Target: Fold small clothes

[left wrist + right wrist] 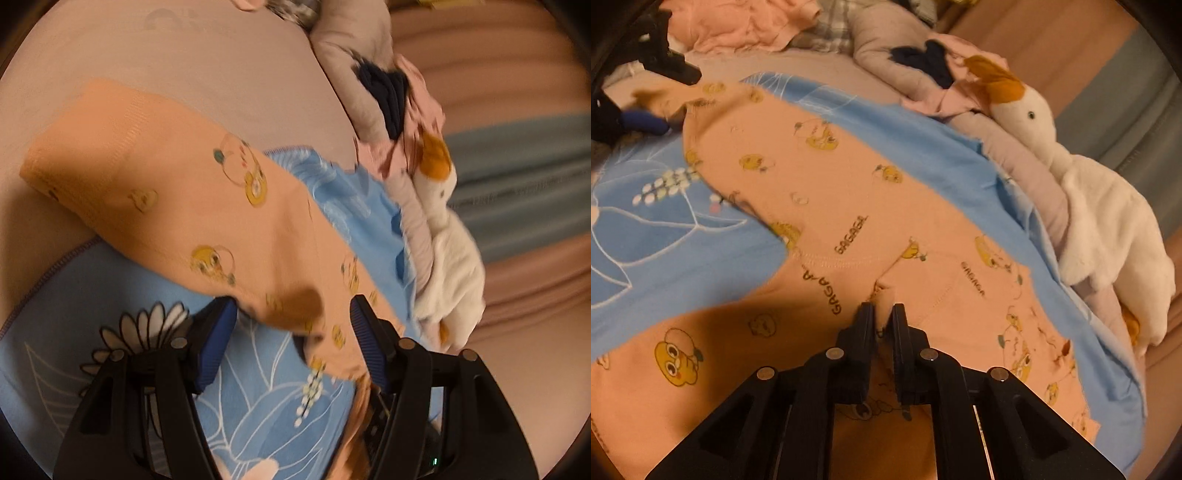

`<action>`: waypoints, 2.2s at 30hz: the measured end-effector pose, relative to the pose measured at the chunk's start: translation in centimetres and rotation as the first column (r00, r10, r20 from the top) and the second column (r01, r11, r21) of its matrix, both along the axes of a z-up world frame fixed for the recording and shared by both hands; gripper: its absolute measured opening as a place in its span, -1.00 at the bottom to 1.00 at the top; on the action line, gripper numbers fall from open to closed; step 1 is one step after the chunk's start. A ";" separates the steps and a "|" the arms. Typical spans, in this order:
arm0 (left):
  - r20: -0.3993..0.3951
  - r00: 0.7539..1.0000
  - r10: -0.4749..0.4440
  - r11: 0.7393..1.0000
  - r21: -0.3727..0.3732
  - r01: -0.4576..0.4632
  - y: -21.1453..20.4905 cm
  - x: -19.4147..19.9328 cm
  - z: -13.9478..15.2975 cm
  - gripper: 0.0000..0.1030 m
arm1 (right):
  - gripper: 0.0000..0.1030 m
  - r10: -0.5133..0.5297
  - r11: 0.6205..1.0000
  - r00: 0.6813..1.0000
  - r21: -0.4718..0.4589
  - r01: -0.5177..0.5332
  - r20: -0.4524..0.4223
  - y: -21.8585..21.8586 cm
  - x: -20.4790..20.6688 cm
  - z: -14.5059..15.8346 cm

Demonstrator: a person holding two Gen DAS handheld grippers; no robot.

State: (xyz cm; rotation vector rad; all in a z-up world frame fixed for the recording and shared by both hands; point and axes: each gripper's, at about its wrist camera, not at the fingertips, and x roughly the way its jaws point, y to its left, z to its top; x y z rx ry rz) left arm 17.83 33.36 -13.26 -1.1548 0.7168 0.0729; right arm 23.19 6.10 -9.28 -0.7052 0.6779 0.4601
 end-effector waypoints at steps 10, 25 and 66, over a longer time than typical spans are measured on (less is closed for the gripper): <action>0.028 0.953 0.301 0.934 -0.208 -0.289 4.4 -1.4 -1.2 -0.23 | -0.12 -0.029 0.955 0.996 0.293 0.051 -0.079 -2.9 -1.2 4.2; 0.168 0.985 0.023 0.983 0.174 -0.052 -0.5 2.5 7.8 -0.93 | -0.12 -0.112 0.882 0.969 0.427 0.198 -0.218 -7.8 -0.9 3.2; -0.074 0.865 -0.496 0.732 0.501 0.462 -20.3 4.8 3.7 0.53 | -0.12 -0.035 0.929 0.991 0.362 0.079 -0.127 -11.4 -1.1 3.6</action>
